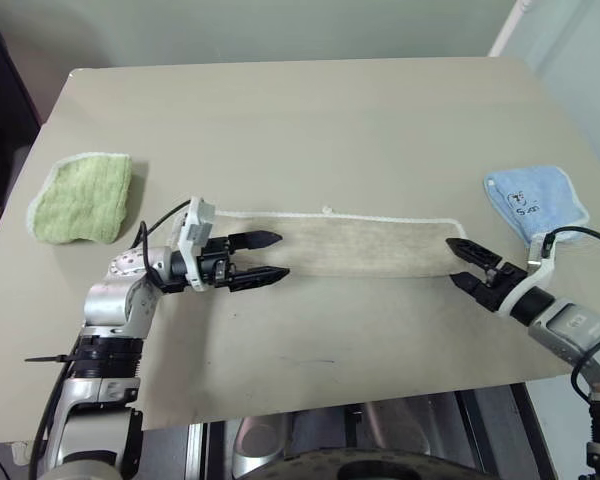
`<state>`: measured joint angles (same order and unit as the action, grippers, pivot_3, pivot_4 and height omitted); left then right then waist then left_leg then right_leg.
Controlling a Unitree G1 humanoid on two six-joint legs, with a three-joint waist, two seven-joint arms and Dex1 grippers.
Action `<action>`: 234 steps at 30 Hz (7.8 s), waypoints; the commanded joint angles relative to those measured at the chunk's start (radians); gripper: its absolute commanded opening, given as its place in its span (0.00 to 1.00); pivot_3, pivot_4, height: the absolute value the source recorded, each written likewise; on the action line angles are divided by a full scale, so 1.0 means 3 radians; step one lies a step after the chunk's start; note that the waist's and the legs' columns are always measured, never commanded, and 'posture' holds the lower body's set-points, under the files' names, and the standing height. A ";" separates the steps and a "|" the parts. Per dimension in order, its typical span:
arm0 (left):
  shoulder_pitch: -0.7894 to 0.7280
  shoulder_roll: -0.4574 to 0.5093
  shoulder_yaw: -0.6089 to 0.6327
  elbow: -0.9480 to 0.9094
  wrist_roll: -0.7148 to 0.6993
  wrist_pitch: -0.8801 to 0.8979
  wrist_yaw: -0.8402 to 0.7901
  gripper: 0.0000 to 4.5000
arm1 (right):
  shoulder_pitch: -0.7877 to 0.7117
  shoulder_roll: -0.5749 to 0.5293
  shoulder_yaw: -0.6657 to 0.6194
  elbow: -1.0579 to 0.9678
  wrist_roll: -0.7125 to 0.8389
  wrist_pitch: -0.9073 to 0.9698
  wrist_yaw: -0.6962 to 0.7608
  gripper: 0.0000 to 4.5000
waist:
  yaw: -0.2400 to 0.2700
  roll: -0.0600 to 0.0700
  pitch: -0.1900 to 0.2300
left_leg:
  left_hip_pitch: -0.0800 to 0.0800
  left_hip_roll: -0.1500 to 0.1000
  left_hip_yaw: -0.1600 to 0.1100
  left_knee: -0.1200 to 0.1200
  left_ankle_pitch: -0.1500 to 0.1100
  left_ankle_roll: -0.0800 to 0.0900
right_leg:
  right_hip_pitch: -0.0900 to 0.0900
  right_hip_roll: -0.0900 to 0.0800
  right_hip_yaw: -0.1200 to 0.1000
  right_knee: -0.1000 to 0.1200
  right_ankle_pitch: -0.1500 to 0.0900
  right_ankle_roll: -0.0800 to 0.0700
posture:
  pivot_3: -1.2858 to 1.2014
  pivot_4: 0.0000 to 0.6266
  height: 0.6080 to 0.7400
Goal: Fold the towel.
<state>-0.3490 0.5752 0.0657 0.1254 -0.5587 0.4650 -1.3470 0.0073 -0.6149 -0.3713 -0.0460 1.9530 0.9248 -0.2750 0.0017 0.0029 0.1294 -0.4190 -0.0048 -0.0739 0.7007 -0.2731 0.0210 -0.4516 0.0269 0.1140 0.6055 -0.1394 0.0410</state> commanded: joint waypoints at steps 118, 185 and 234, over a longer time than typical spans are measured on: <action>-0.0900 -0.1255 -0.0799 0.0841 0.0627 -0.1142 0.0128 0.00 | -0.0513 0.0405 0.0928 -0.1228 -0.4254 -0.0960 0.1900 0.00 | 0.0020 0.0005 0.0001 | 0.0024 0.0001 0.0008 0.0006 -0.0025 0.0011 | 0.0022 -0.0007 -0.0007 0.0008 0.0007 0.0011 | 0.52 0.24 1.00; 0.0080 0.0787 0.1764 -0.0540 -0.1769 0.3680 0.1793 1.00 | -0.1109 0.0350 0.1379 -0.1116 -0.4527 -0.1053 0.3222 1.00 | -0.0003 0.0012 0.0002 | 0.0055 0.0006 0.0013 -0.0035 -0.0015 -0.0040 | 0.0038 0.0001 -0.0007 -0.0017 -0.0049 -0.0044 | 0.52 0.24 1.00; -0.0080 0.0398 0.1471 0.0760 -0.3062 0.3743 0.4080 0.63 | -0.0962 0.0545 0.1139 -0.1207 -0.4539 -0.0886 0.2796 1.00 | 0.0002 -0.0019 0.0013 | 0.0122 0.0002 -0.0006 -0.0094 0.0023 -0.0094 | 0.0034 0.0020 -0.0002 0.0065 -0.0039 -0.0103 | 0.52 0.24 1.00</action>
<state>-0.3698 0.6891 0.4946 0.3785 -1.4739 1.5898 -0.1151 -0.2817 -0.4444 -0.0029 -0.3641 0.5921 0.6729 0.5701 0.0024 -0.0029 0.1335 -0.3825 -0.0040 -0.0757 0.6721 -0.2662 -0.0073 -0.4416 0.0330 0.1133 0.6249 -0.1512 0.0100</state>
